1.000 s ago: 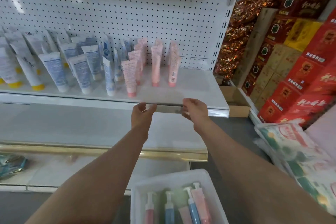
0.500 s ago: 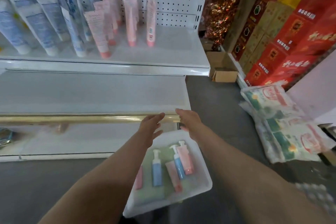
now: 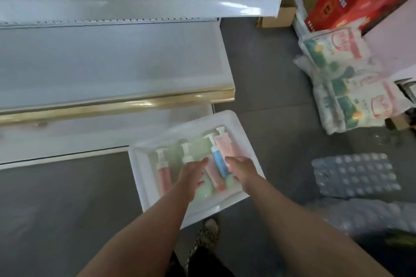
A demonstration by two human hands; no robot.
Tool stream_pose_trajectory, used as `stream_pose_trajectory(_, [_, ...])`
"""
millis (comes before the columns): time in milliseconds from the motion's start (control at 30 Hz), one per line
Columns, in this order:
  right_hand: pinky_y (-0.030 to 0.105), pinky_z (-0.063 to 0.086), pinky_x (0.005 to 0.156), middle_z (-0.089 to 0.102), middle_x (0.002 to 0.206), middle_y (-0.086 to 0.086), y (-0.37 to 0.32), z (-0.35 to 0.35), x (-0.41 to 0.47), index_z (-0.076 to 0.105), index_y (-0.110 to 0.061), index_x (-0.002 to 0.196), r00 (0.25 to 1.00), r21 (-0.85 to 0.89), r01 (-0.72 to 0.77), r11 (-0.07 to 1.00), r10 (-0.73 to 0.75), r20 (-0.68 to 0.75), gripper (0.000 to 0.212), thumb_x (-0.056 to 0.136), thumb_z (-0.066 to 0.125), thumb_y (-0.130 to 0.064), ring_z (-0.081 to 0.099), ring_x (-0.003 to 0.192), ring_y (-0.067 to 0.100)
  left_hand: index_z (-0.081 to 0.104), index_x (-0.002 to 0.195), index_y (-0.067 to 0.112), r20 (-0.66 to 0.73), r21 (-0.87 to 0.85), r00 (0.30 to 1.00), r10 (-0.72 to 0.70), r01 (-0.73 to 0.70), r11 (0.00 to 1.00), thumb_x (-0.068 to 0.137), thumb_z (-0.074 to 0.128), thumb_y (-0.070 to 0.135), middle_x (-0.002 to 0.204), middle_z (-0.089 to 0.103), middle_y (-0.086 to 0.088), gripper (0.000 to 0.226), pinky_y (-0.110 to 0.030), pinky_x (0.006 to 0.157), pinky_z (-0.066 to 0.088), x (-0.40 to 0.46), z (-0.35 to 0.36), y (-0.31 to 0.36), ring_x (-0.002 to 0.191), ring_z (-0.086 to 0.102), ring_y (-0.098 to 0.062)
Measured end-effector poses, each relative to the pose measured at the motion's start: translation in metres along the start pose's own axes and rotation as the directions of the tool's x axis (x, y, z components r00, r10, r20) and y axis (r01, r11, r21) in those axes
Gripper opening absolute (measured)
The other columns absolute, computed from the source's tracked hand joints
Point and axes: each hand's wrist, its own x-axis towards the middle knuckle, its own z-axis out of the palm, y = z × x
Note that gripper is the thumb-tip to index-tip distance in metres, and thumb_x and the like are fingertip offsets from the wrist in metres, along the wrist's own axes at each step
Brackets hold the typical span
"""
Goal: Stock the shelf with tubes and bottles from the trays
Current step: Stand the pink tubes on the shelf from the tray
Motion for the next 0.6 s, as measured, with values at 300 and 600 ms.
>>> stream_pose_trajectory(300, [0.027,0.044,0.087,0.059,0.117,-0.013,0.038,0.025,0.072,0.058,-0.029,0.128,0.986,-0.025,0.068,0.997,-0.071,-0.152,0.045,0.087,0.071,-0.042,0.059,0.107,0.012,0.056,0.126,0.018,-0.039,0.171,0.992,-0.123,0.128,0.977,0.094,0.059,0.051,0.109,0.059,0.001,0.046,-0.04,0.09,0.053,0.079,0.019,-0.052,0.104,0.059,-0.02])
stream_pose_trajectory(600, [0.018,0.047,0.069,0.064,0.111,-0.004,0.061,0.043,0.116,0.063,-0.027,0.122,0.961,0.13,0.032,0.991,0.006,-0.276,0.054,0.074,0.083,-0.042,0.063,0.09,0.009,0.062,0.122,0.012,-0.105,0.093,0.992,-0.075,0.085,0.992,0.095,0.056,0.052,0.11,0.071,-0.009,0.049,-0.026,0.069,0.051,0.123,0.049,-0.083,0.092,0.069,-0.026])
